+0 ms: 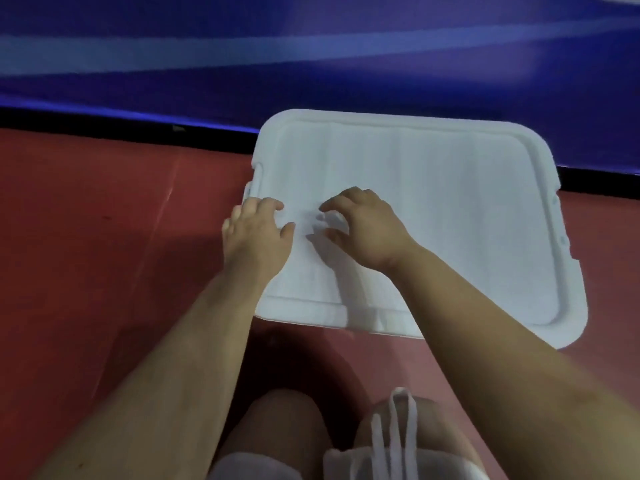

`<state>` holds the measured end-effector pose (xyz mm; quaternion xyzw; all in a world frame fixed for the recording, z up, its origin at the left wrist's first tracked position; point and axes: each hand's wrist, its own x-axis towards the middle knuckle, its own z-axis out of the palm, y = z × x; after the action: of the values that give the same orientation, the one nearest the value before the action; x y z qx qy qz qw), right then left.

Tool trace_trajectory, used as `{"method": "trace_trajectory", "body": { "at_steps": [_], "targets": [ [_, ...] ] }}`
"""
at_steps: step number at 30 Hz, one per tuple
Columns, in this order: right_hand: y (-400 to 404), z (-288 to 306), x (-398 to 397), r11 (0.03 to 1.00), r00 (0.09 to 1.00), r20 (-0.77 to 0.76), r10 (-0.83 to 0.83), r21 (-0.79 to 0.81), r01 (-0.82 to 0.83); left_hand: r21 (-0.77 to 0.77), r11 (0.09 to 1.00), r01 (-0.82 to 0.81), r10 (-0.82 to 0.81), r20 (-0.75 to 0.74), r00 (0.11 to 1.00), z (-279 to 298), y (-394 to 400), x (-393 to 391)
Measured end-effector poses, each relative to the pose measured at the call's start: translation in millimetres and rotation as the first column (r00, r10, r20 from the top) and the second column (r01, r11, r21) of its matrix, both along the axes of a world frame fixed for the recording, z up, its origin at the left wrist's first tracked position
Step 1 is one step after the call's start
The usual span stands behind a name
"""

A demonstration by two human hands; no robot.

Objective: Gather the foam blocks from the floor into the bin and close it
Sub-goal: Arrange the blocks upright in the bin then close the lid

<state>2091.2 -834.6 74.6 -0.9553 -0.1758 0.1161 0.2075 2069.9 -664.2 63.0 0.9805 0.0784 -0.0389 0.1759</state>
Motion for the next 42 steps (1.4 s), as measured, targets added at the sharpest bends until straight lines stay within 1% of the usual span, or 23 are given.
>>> {"method": "trace_trajectory", "body": {
  "at_steps": [2, 4, 6, 8, 10, 12, 14, 16, 17, 18, 20, 22, 23, 25, 27, 29, 31, 33, 35, 37, 40, 42],
  "targets": [
    [34.3, -6.9, 23.5, 0.992, 0.991, 0.051, 0.125, -0.02, -0.125, 0.044, 0.992, -0.122, 0.124, -0.067, 0.99, -7.7, 24.7, 2.9],
    [64.5, -16.1, 47.0, 0.971, 0.968, 0.086, 0.237, -0.05, -0.234, 0.056, 0.977, -0.207, 0.213, -0.144, 0.966, -18.1, 43.4, 5.0],
    [90.1, -27.5, 69.0, 0.946, 0.939, 0.12, 0.323, -0.067, -0.317, 0.031, 0.966, -0.258, 0.259, -0.225, 0.939, -30.6, 55.4, 8.0],
    [111.8, -39.9, 86.3, 0.921, 0.912, 0.129, 0.389, -0.067, -0.384, -0.012, 0.962, -0.271, 0.256, -0.287, 0.923, -42.5, 60.2, 12.0],
    [127.8, -51.2, 97.7, 0.907, 0.905, 0.065, 0.421, -0.065, -0.417, -0.086, 0.95, -0.3, 0.259, -0.317, 0.912, -52.1, 61.4, 14.6],
    [132.6, -62.7, 102.9, 0.888, 0.892, 0.034, 0.45, -0.127, -0.443, -0.196, 0.915, -0.354, 0.276, -0.336, 0.901, -58.7, 60.9, 15.6],
    [126.9, -73.7, 103.5, 0.867, 0.87, 0.097, 0.484, -0.189, -0.461, -0.34, 0.843, -0.418, 0.293, -0.362, 0.885, -61.7, 58.9, 15.4],
    [118.4, -79.0, 101.2, 0.87, 0.857, 0.182, 0.483, -0.208, -0.446, -0.467, 0.767, -0.44, 0.28, -0.373, 0.884, -62.9, 53.5, 15.5],
    [116.6, -79.8, 100.8, 0.869, 0.851, 0.203, 0.485, -0.218, -0.444, -0.496, 0.748, -0.442, 0.29, -0.355, 0.889, -63.2, 50.7, 15.0],
    [116.6, -80.1, 101.6, 0.861, 0.84, 0.215, 0.498, -0.237, -0.45, -0.495, 0.749, -0.441, 0.317, -0.317, 0.894, -63.0, 48.3, 13.9],
    [119.7, -80.7, 103.5, 0.841, 0.818, 0.228, 0.528, -0.276, -0.466, -0.431, 0.8, -0.418, 0.365, -0.203, 0.909, -63.3, 46.4, 11.5],
    [121.9, -82.3, 104.3, 0.839, 0.802, 0.262, 0.537, -0.263, -0.476, -0.408, 0.82, -0.401, 0.392, -0.109, 0.913, -64.8, 46.4, 9.7],
    [121.2, -83.4, 103.8, 0.853, 0.8, 0.299, 0.52, -0.231, -0.468, -0.415, 0.818, -0.397, 0.405, -0.075, 0.911, -64.9, 45.7, 8.8],
    [118.1, -84.2, 101.2, 0.903, 0.814, 0.398, 0.422, -0.107, -0.416, -0.405, 0.835, -0.372, 0.411, 0.01, 0.912, -64.9, 43.8, 6.5],
    [114.5, -82.8, 99.8, 0.923, 0.837, 0.425, 0.345, 0.007, -0.385, -0.398, 0.858, -0.325, 0.387, 0.083, 0.918, -64.8, 42.5, 3.0],
    [109.0, -79.6, 102.0, 0.904, 0.862, 0.363, 0.354, 0.101, -0.414, -0.431, 0.85, -0.302, 0.383, 0.112, 0.917, -64.0, 42.6, 0.2],
    [101.0, -76.5, 104.3, 0.865, 0.866, 0.296, 0.402, 0.187, -0.466, -0.446, 0.846, -0.291, 0.385, 0.135, 0.913, -62.7, 43.2, -0.9],
    [94.0, -77.0, 102.7, 0.842, 0.863, 0.285, 0.418, 0.237, -0.485, -0.444, 0.852, -0.277, 0.38, 0.161, 0.911, -61.1, 42.1, -0.9],
    [90.3, -81.7, 98.1, 0.857, 0.862, 0.346, 0.371, 0.23, -0.461, -0.404, 0.88, -0.249, 0.348, 0.194, 0.917, -61.8, 41.1, 0.4],
    [88.9, -85.5, 94.8, 0.883, 0.863, 0.386, 0.325, 0.203, -0.423, -0.33, 0.92, -0.212, 0.299, 0.237, 0.924, -63.8, 40.3, 1.3],
    [91.4, -83.1, 96.9, 0.893, 0.886, 0.346, 0.308, 0.216, -0.395, -0.284, 0.934, -0.217, 0.288, 0.24, 0.927, -65.8, 40.9, 2.2],
    [93.7, -78.4, 96.4, 0.905, 0.901, 0.3, 0.314, 0.192, -0.38, -0.254, 0.947, -0.198, 0.261, 0.244, 0.934, -63.9, 39.8, 1.6]
  ]
}}
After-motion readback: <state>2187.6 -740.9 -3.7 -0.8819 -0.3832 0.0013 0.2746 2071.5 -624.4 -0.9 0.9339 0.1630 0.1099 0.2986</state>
